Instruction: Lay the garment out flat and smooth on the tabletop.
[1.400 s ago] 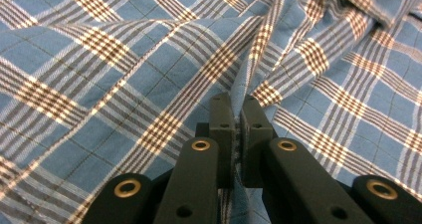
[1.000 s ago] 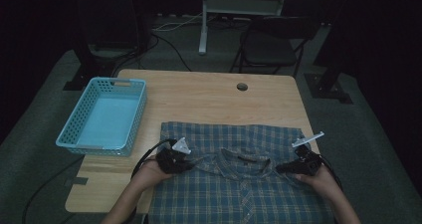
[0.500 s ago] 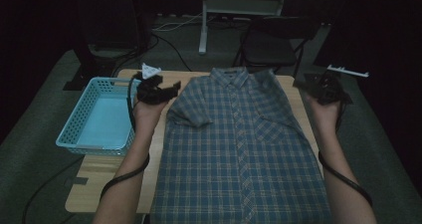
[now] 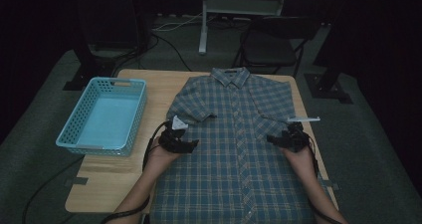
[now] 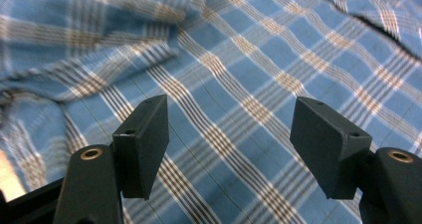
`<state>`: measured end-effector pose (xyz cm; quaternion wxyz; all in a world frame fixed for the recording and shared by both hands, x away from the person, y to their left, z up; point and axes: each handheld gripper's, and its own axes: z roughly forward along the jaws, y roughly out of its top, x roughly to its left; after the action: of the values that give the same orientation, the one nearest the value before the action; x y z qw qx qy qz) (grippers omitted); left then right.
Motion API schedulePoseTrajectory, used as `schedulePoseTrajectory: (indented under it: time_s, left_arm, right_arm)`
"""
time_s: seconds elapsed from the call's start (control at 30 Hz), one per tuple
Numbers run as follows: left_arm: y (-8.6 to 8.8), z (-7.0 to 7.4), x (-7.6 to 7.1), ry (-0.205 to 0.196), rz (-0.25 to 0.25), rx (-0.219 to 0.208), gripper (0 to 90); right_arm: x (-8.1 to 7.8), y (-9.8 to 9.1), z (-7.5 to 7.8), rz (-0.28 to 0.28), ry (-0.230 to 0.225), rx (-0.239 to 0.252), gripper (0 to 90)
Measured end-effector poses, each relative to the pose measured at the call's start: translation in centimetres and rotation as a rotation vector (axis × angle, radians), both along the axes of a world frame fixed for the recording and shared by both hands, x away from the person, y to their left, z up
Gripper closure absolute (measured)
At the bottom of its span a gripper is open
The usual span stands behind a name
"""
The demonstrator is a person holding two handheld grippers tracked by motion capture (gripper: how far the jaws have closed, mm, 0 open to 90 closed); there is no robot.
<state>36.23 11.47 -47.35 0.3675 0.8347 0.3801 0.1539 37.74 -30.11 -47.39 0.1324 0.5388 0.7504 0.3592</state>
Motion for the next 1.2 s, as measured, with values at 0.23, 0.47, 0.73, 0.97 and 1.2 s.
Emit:
schedulePoseTrajectory:
  time_s: [0.23, 0.47, 0.73, 0.97, 1.2]
  left_arm:
    - [0.1, -1.3, -0.5, 0.010, -0.044, 0.067, 30.5]
    - [0.3, -1.6, -0.9, -0.011, -0.037, 0.046, 30.5]
    - [0.5, -1.8, -1.9, -0.020, -0.061, 0.037, 30.5]
    - [0.4, -1.9, -3.2, -0.030, -0.065, 0.031, 30.5]
    - [0.2, -2.0, -5.1, -0.032, -0.085, 0.031, 30.5]
  right_arm:
    - [-1.7, 0.6, -1.3, 0.016, -0.039, -0.119, 19.0]
    - [-3.1, 0.5, -1.9, 0.027, -0.106, -0.164, 17.6]
    - [-4.6, 0.2, -2.0, 0.024, -0.099, -0.166, 17.1]
    - [-6.4, 0.1, -2.0, -0.004, -0.103, -0.167, 17.1]
    - [-8.0, -0.3, -2.2, -0.004, -0.110, -0.160, 17.2]
